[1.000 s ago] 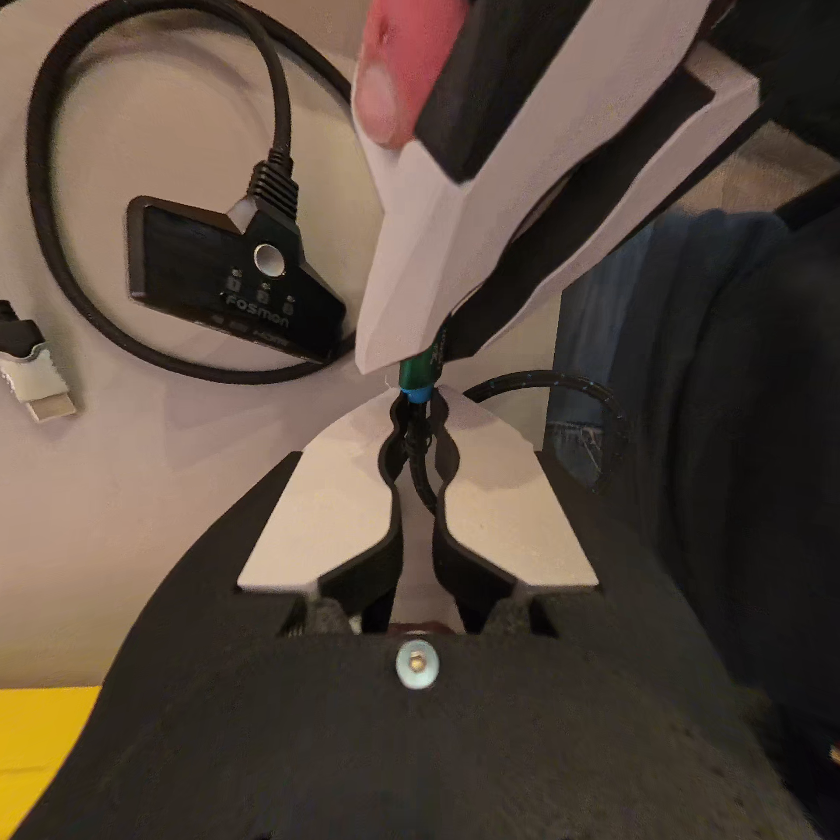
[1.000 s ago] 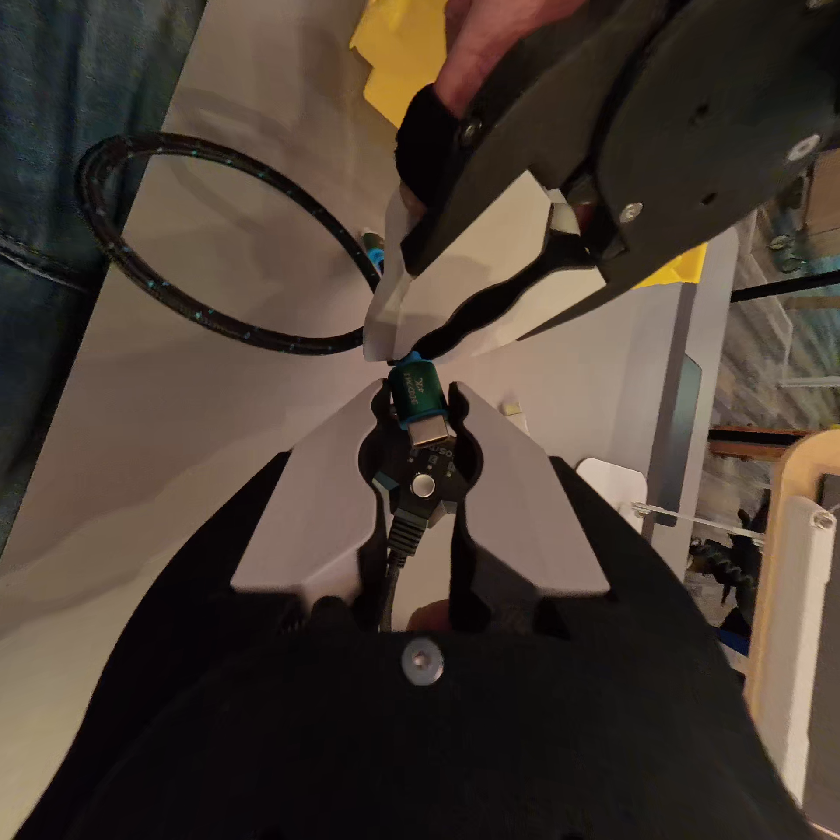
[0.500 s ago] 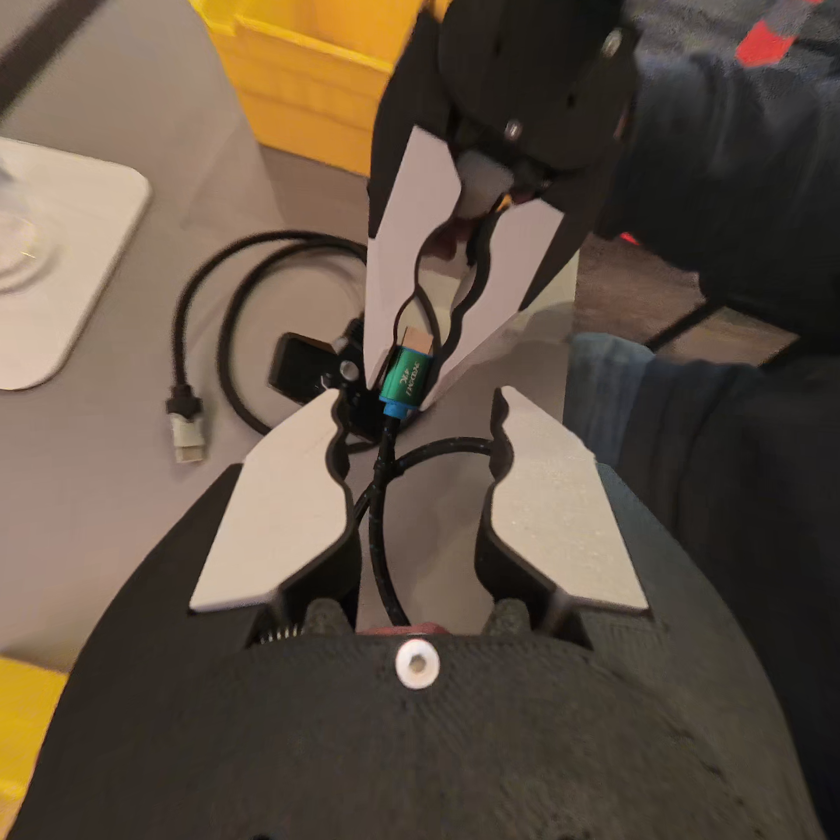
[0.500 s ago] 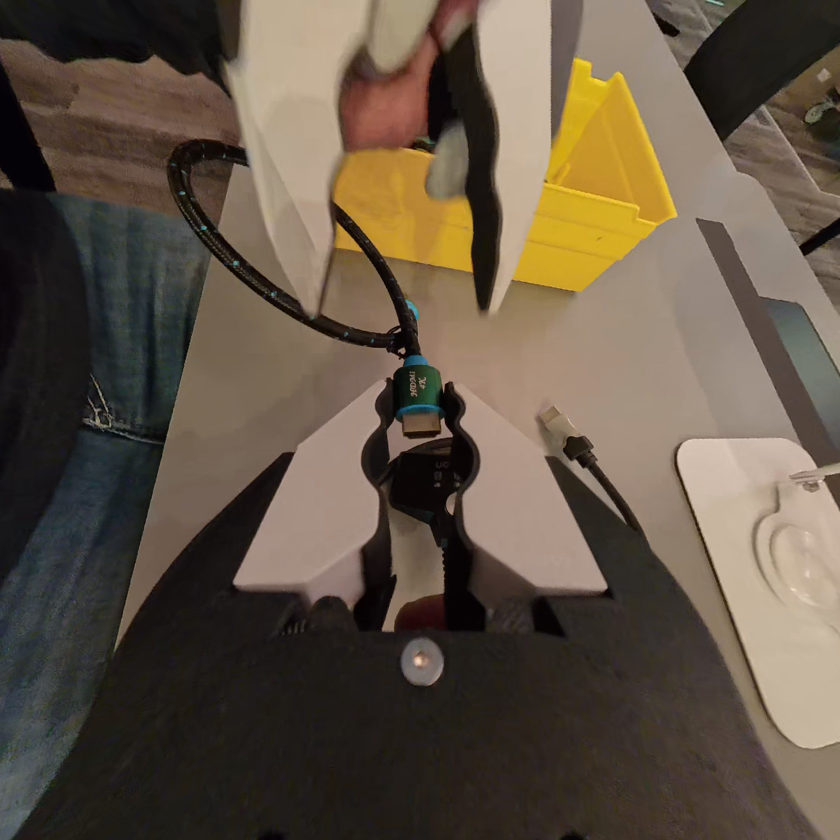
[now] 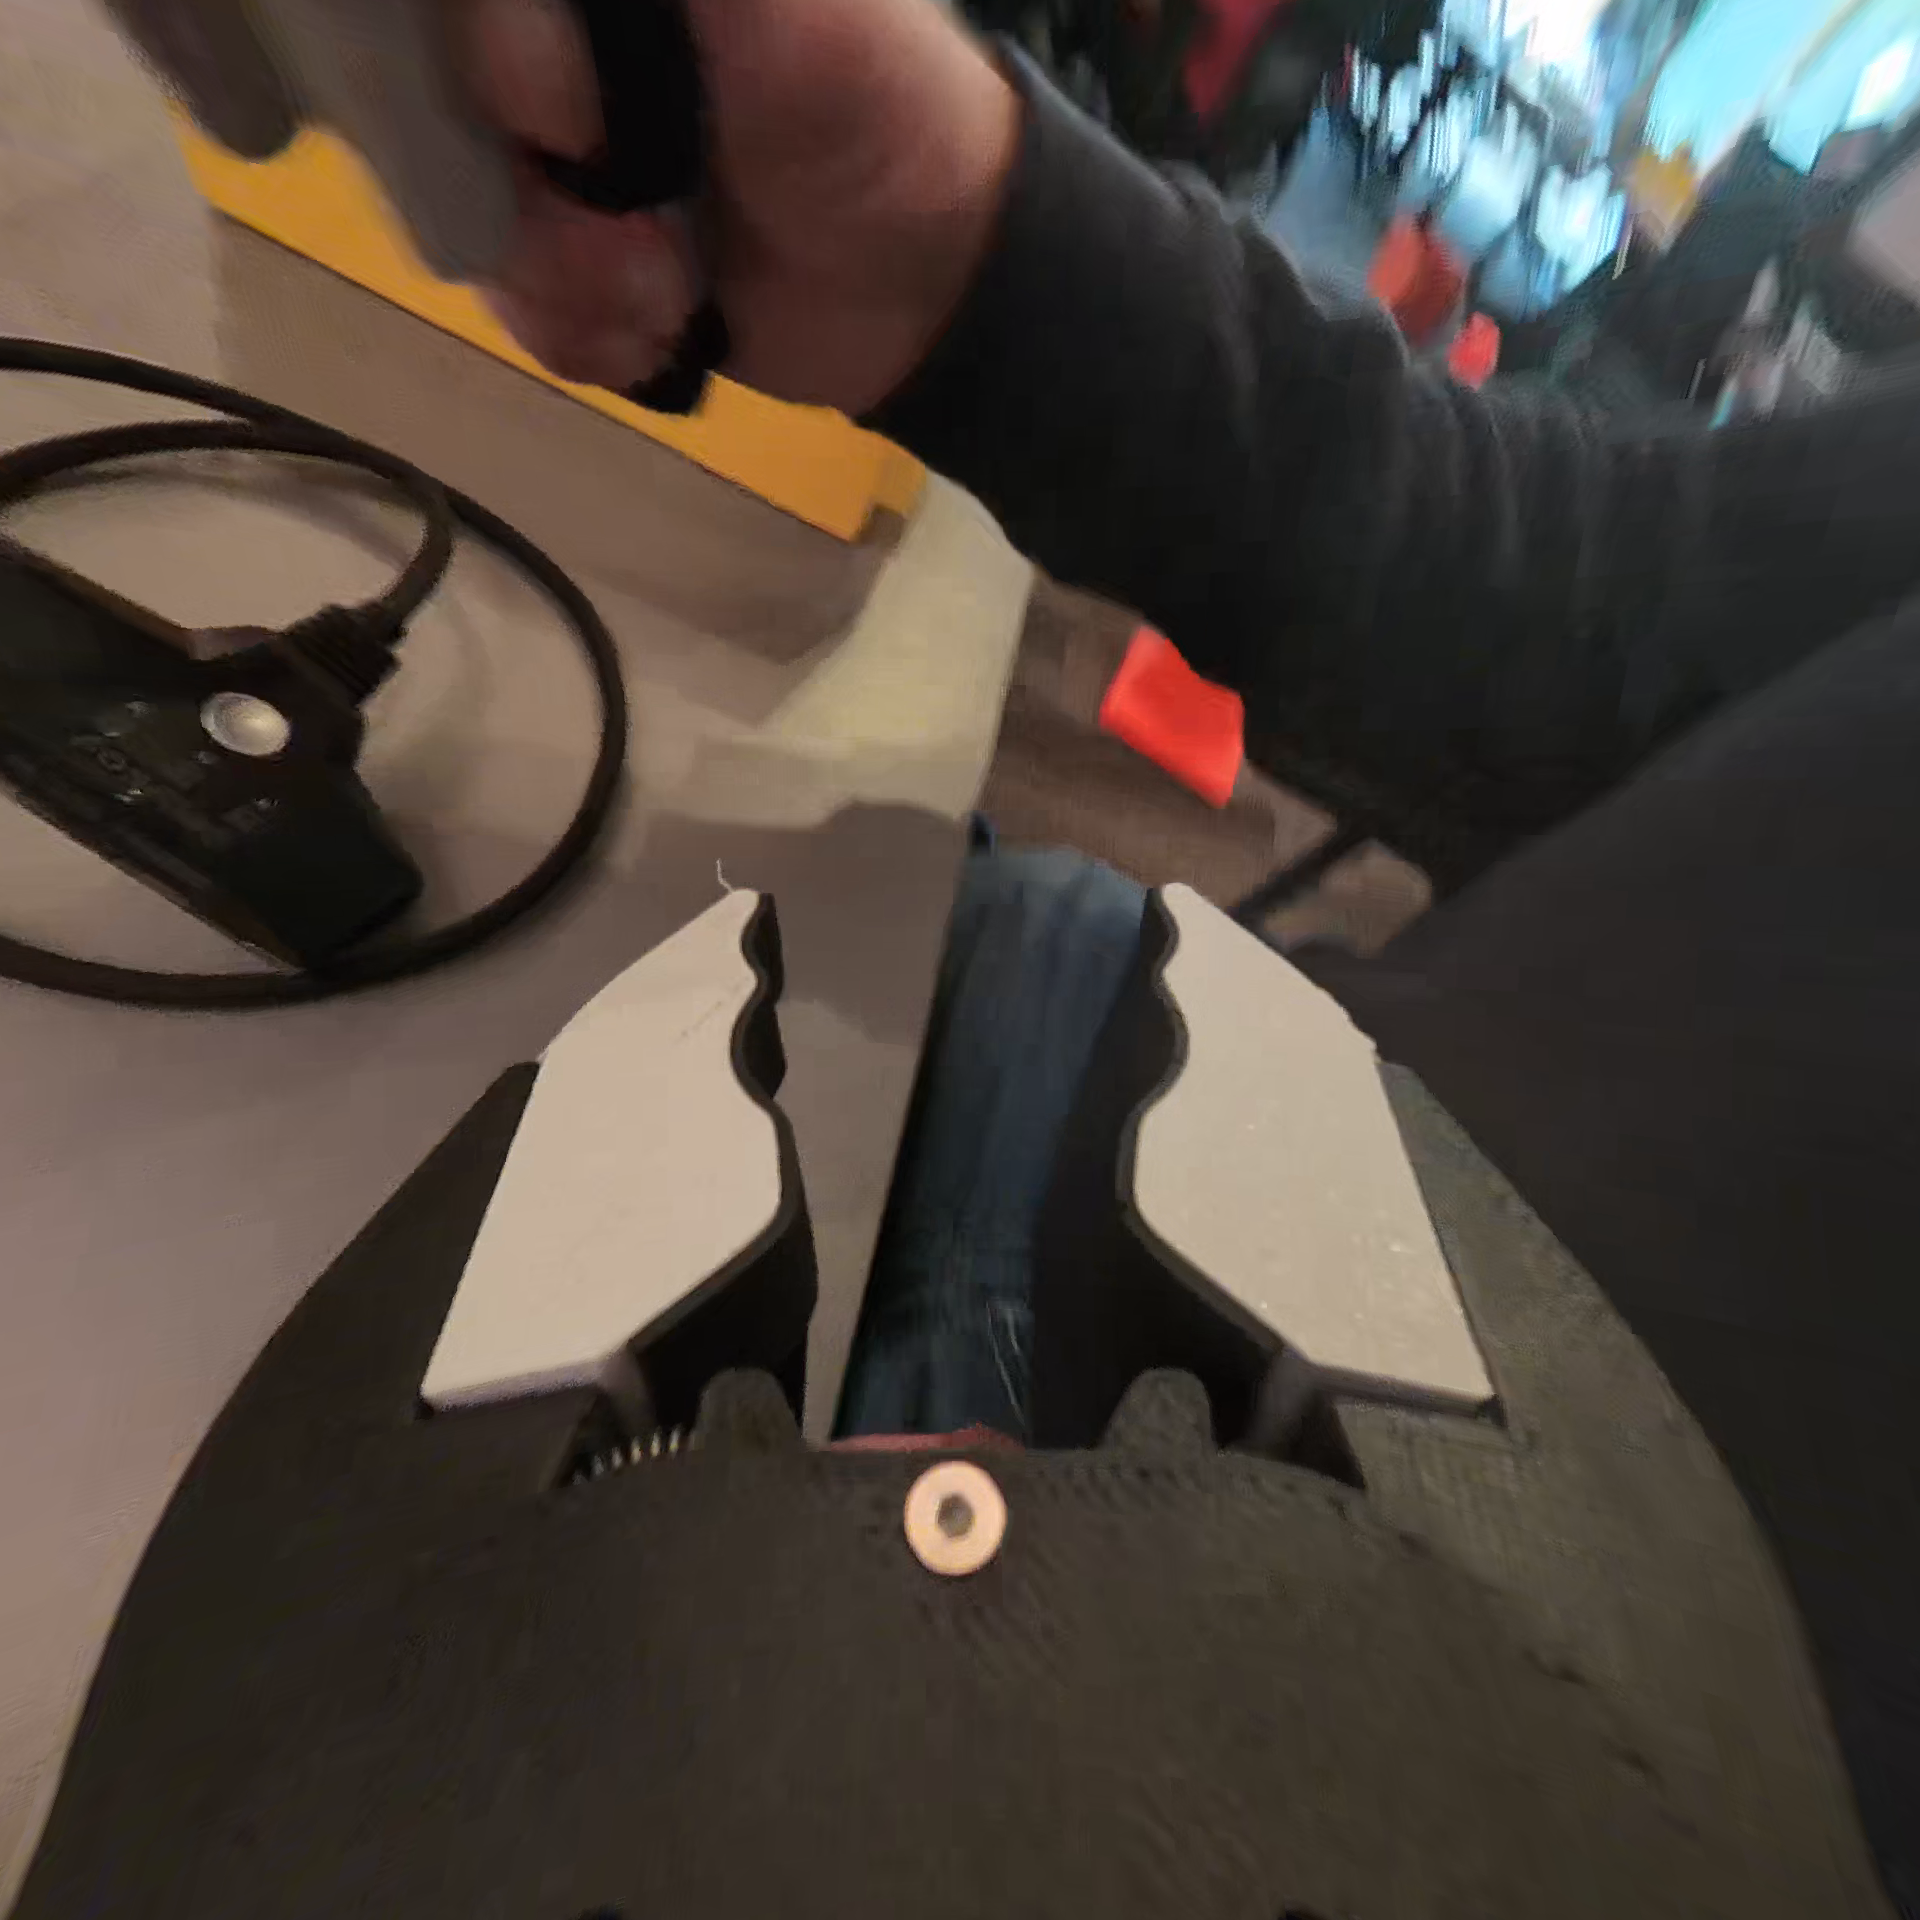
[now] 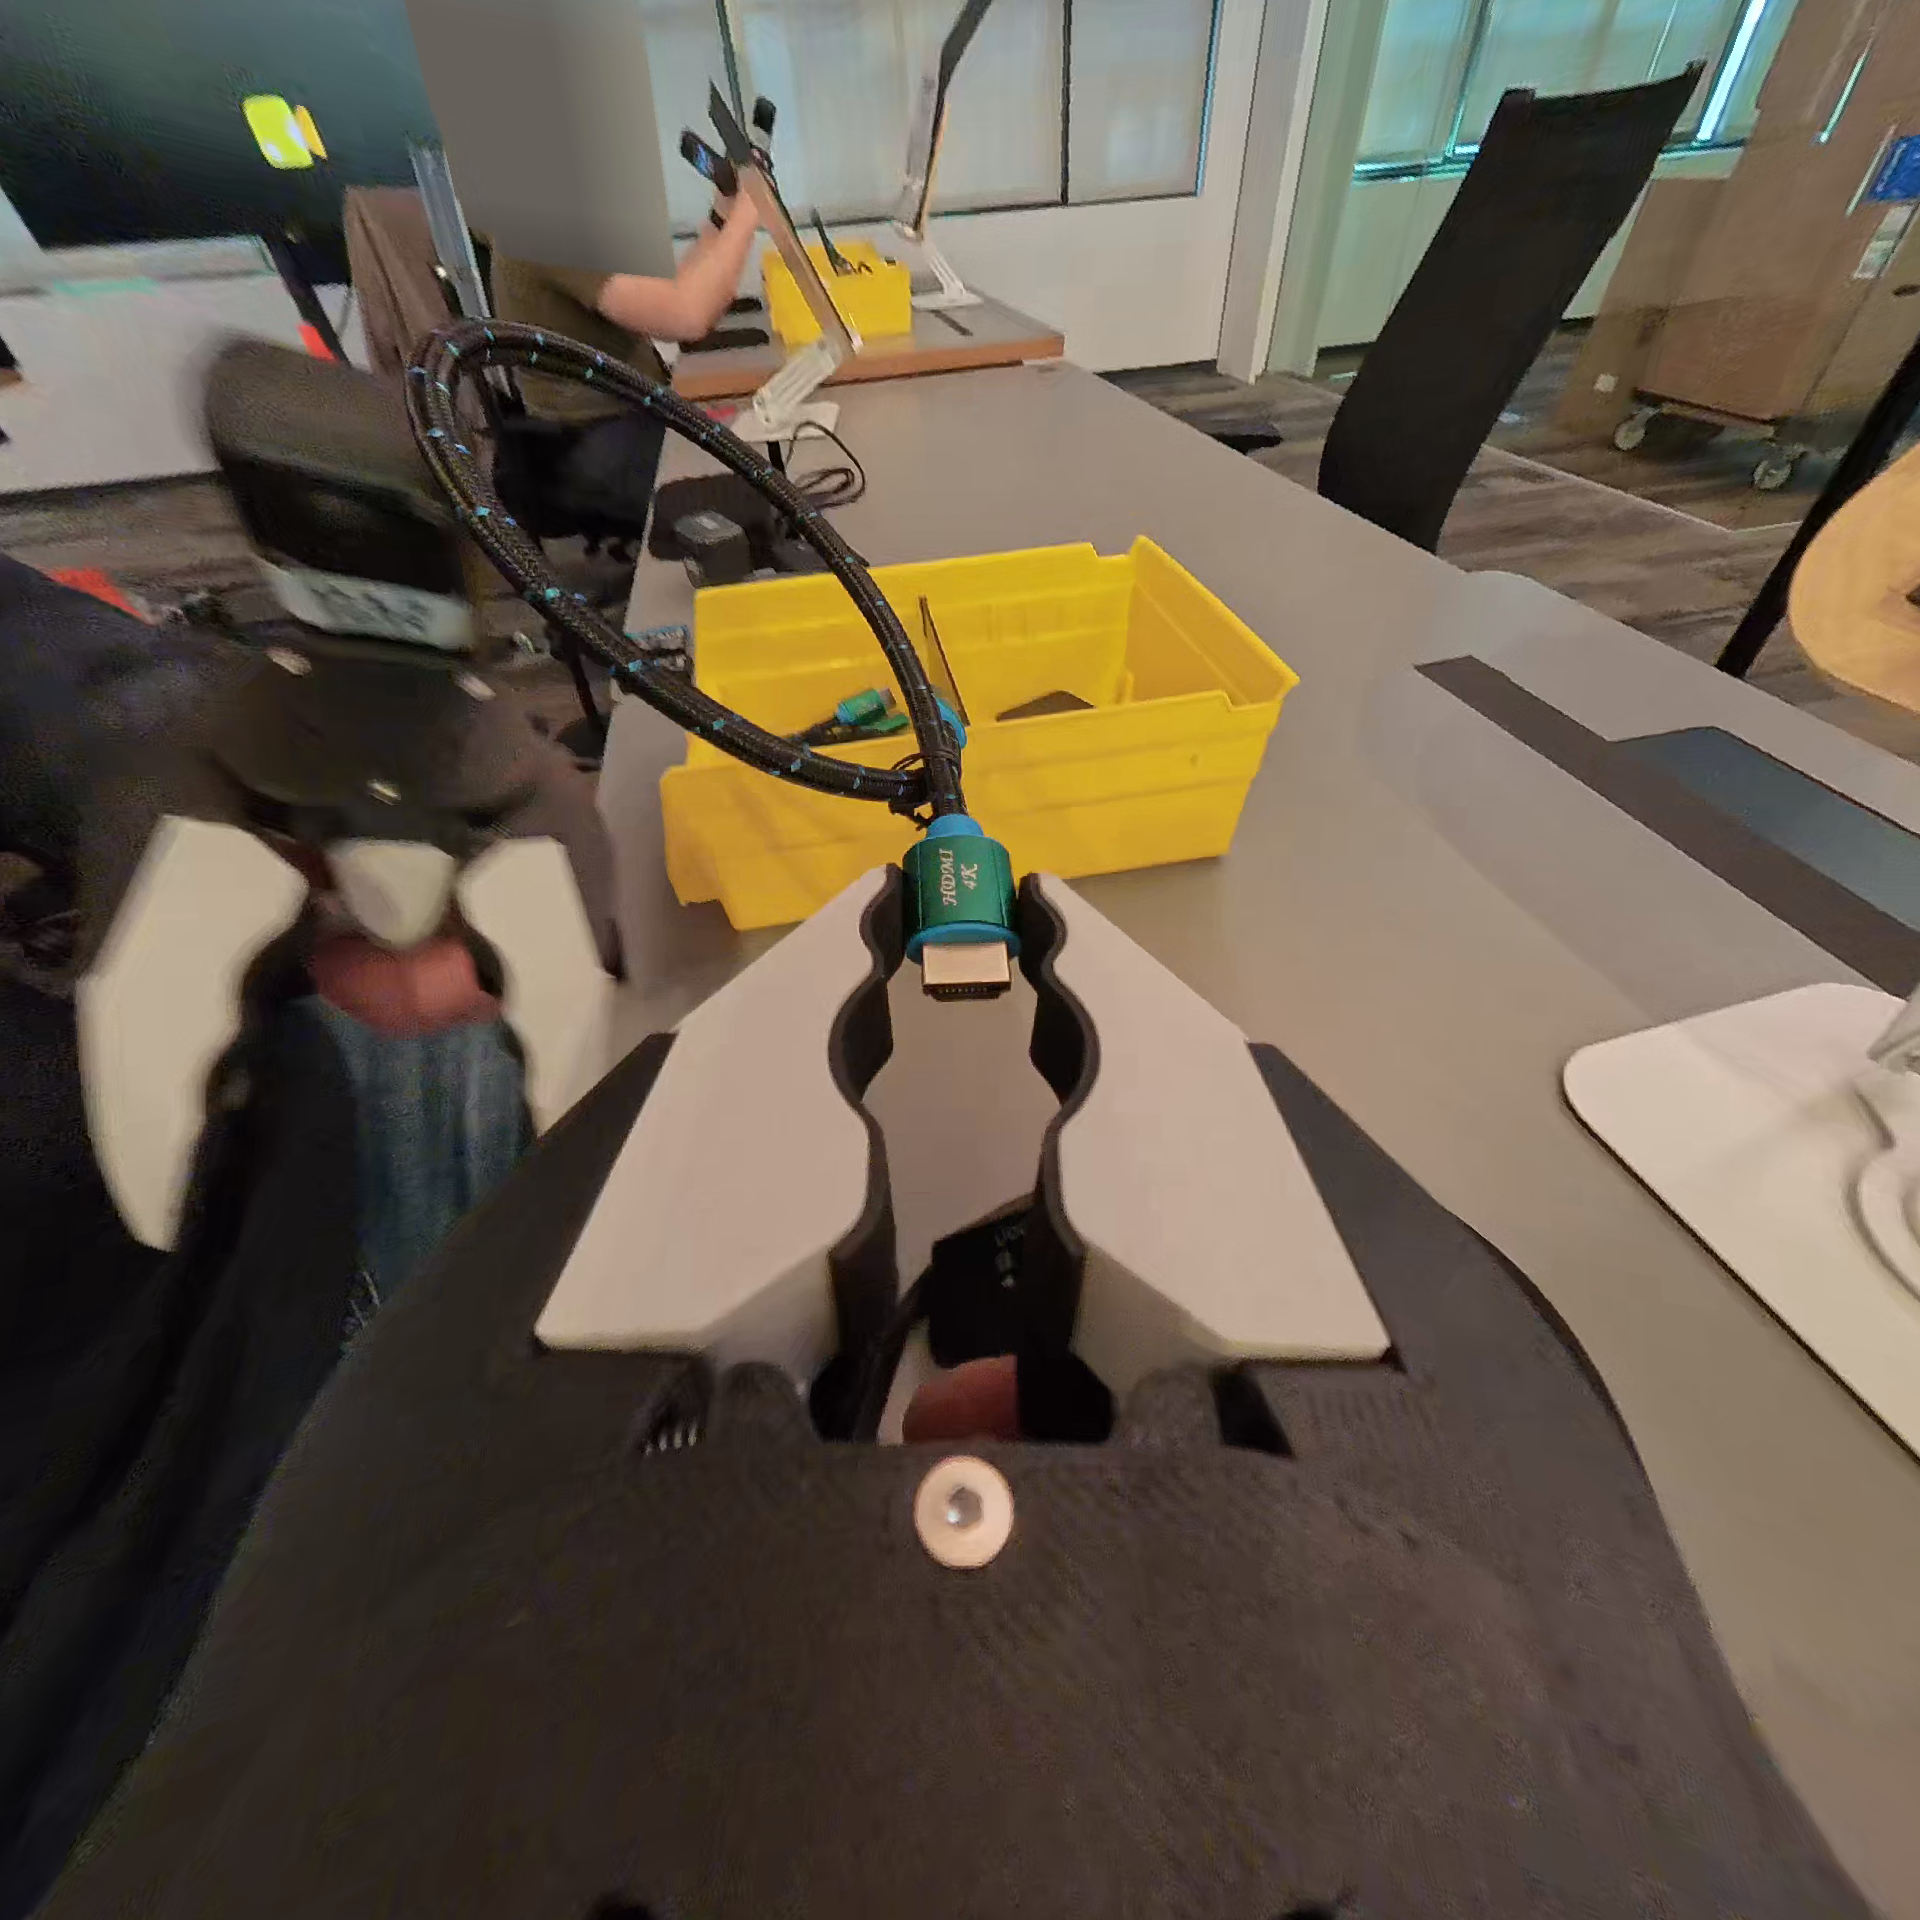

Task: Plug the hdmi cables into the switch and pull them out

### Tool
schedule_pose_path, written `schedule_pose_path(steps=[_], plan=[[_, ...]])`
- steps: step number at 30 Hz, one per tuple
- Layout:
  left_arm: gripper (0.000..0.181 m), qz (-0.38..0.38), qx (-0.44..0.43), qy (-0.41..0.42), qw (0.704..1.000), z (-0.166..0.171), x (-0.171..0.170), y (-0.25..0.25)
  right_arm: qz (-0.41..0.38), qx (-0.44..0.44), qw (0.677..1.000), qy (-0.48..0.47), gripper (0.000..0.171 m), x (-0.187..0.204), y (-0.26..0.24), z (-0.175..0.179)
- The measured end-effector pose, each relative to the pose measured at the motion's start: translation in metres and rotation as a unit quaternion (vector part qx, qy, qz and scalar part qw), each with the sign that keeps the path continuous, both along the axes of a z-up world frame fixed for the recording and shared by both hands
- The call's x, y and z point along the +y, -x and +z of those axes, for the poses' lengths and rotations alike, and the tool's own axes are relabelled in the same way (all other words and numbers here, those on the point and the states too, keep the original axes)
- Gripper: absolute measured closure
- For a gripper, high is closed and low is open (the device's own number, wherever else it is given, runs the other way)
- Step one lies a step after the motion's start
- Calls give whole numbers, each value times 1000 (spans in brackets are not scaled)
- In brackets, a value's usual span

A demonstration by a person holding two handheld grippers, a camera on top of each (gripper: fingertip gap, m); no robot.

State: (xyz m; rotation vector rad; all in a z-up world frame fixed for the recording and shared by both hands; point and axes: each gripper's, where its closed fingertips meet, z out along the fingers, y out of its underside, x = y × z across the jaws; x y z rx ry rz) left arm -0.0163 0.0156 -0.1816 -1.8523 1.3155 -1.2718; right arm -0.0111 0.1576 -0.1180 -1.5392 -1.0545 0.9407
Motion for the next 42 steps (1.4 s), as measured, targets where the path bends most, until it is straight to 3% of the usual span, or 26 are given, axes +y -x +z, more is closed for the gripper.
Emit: schedule_pose_path(steps=[3,8,13,15,18,22,23,27,28,33,35,42], plan=[[109,61,-64,12,996,3,34,-12,16,18,1000,9,151,-8,4,11],[112,145,-199,14,969,45,91,-12,59,59,996,37,152,-22,9,28],[102,137,-288,-50,947,85,97,-14,97,67,989,90,151,-31,13,25],[110,128,-297,-58,944,92,97,-15,107,74,986,101,152,-33,13,26],[140,133,-300,-87,940,96,102,-12,117,80,983,114,152,-35,12,29],[142,125,-301,-99,940,98,102,-14,118,74,983,120,152,-36,9,31],[141,119,-301,-96,941,98,101,-15,121,70,983,122,152,-37,9,31],[88,114,-293,-68,947,99,103,-22,128,50,981,136,152,-41,9,25],[86,109,-290,-68,948,99,102,-22,131,49,980,142,152,-42,9,24],[108,90,-307,-104,942,111,96,-16,149,40,976,156,152,-49,8,24],[126,71,-310,-103,942,111,92,-15,155,37,975,158,151,-51,9,25],[139,72,-305,-104,944,109,95,-13,139,17,980,141,152,-47,9,23]])
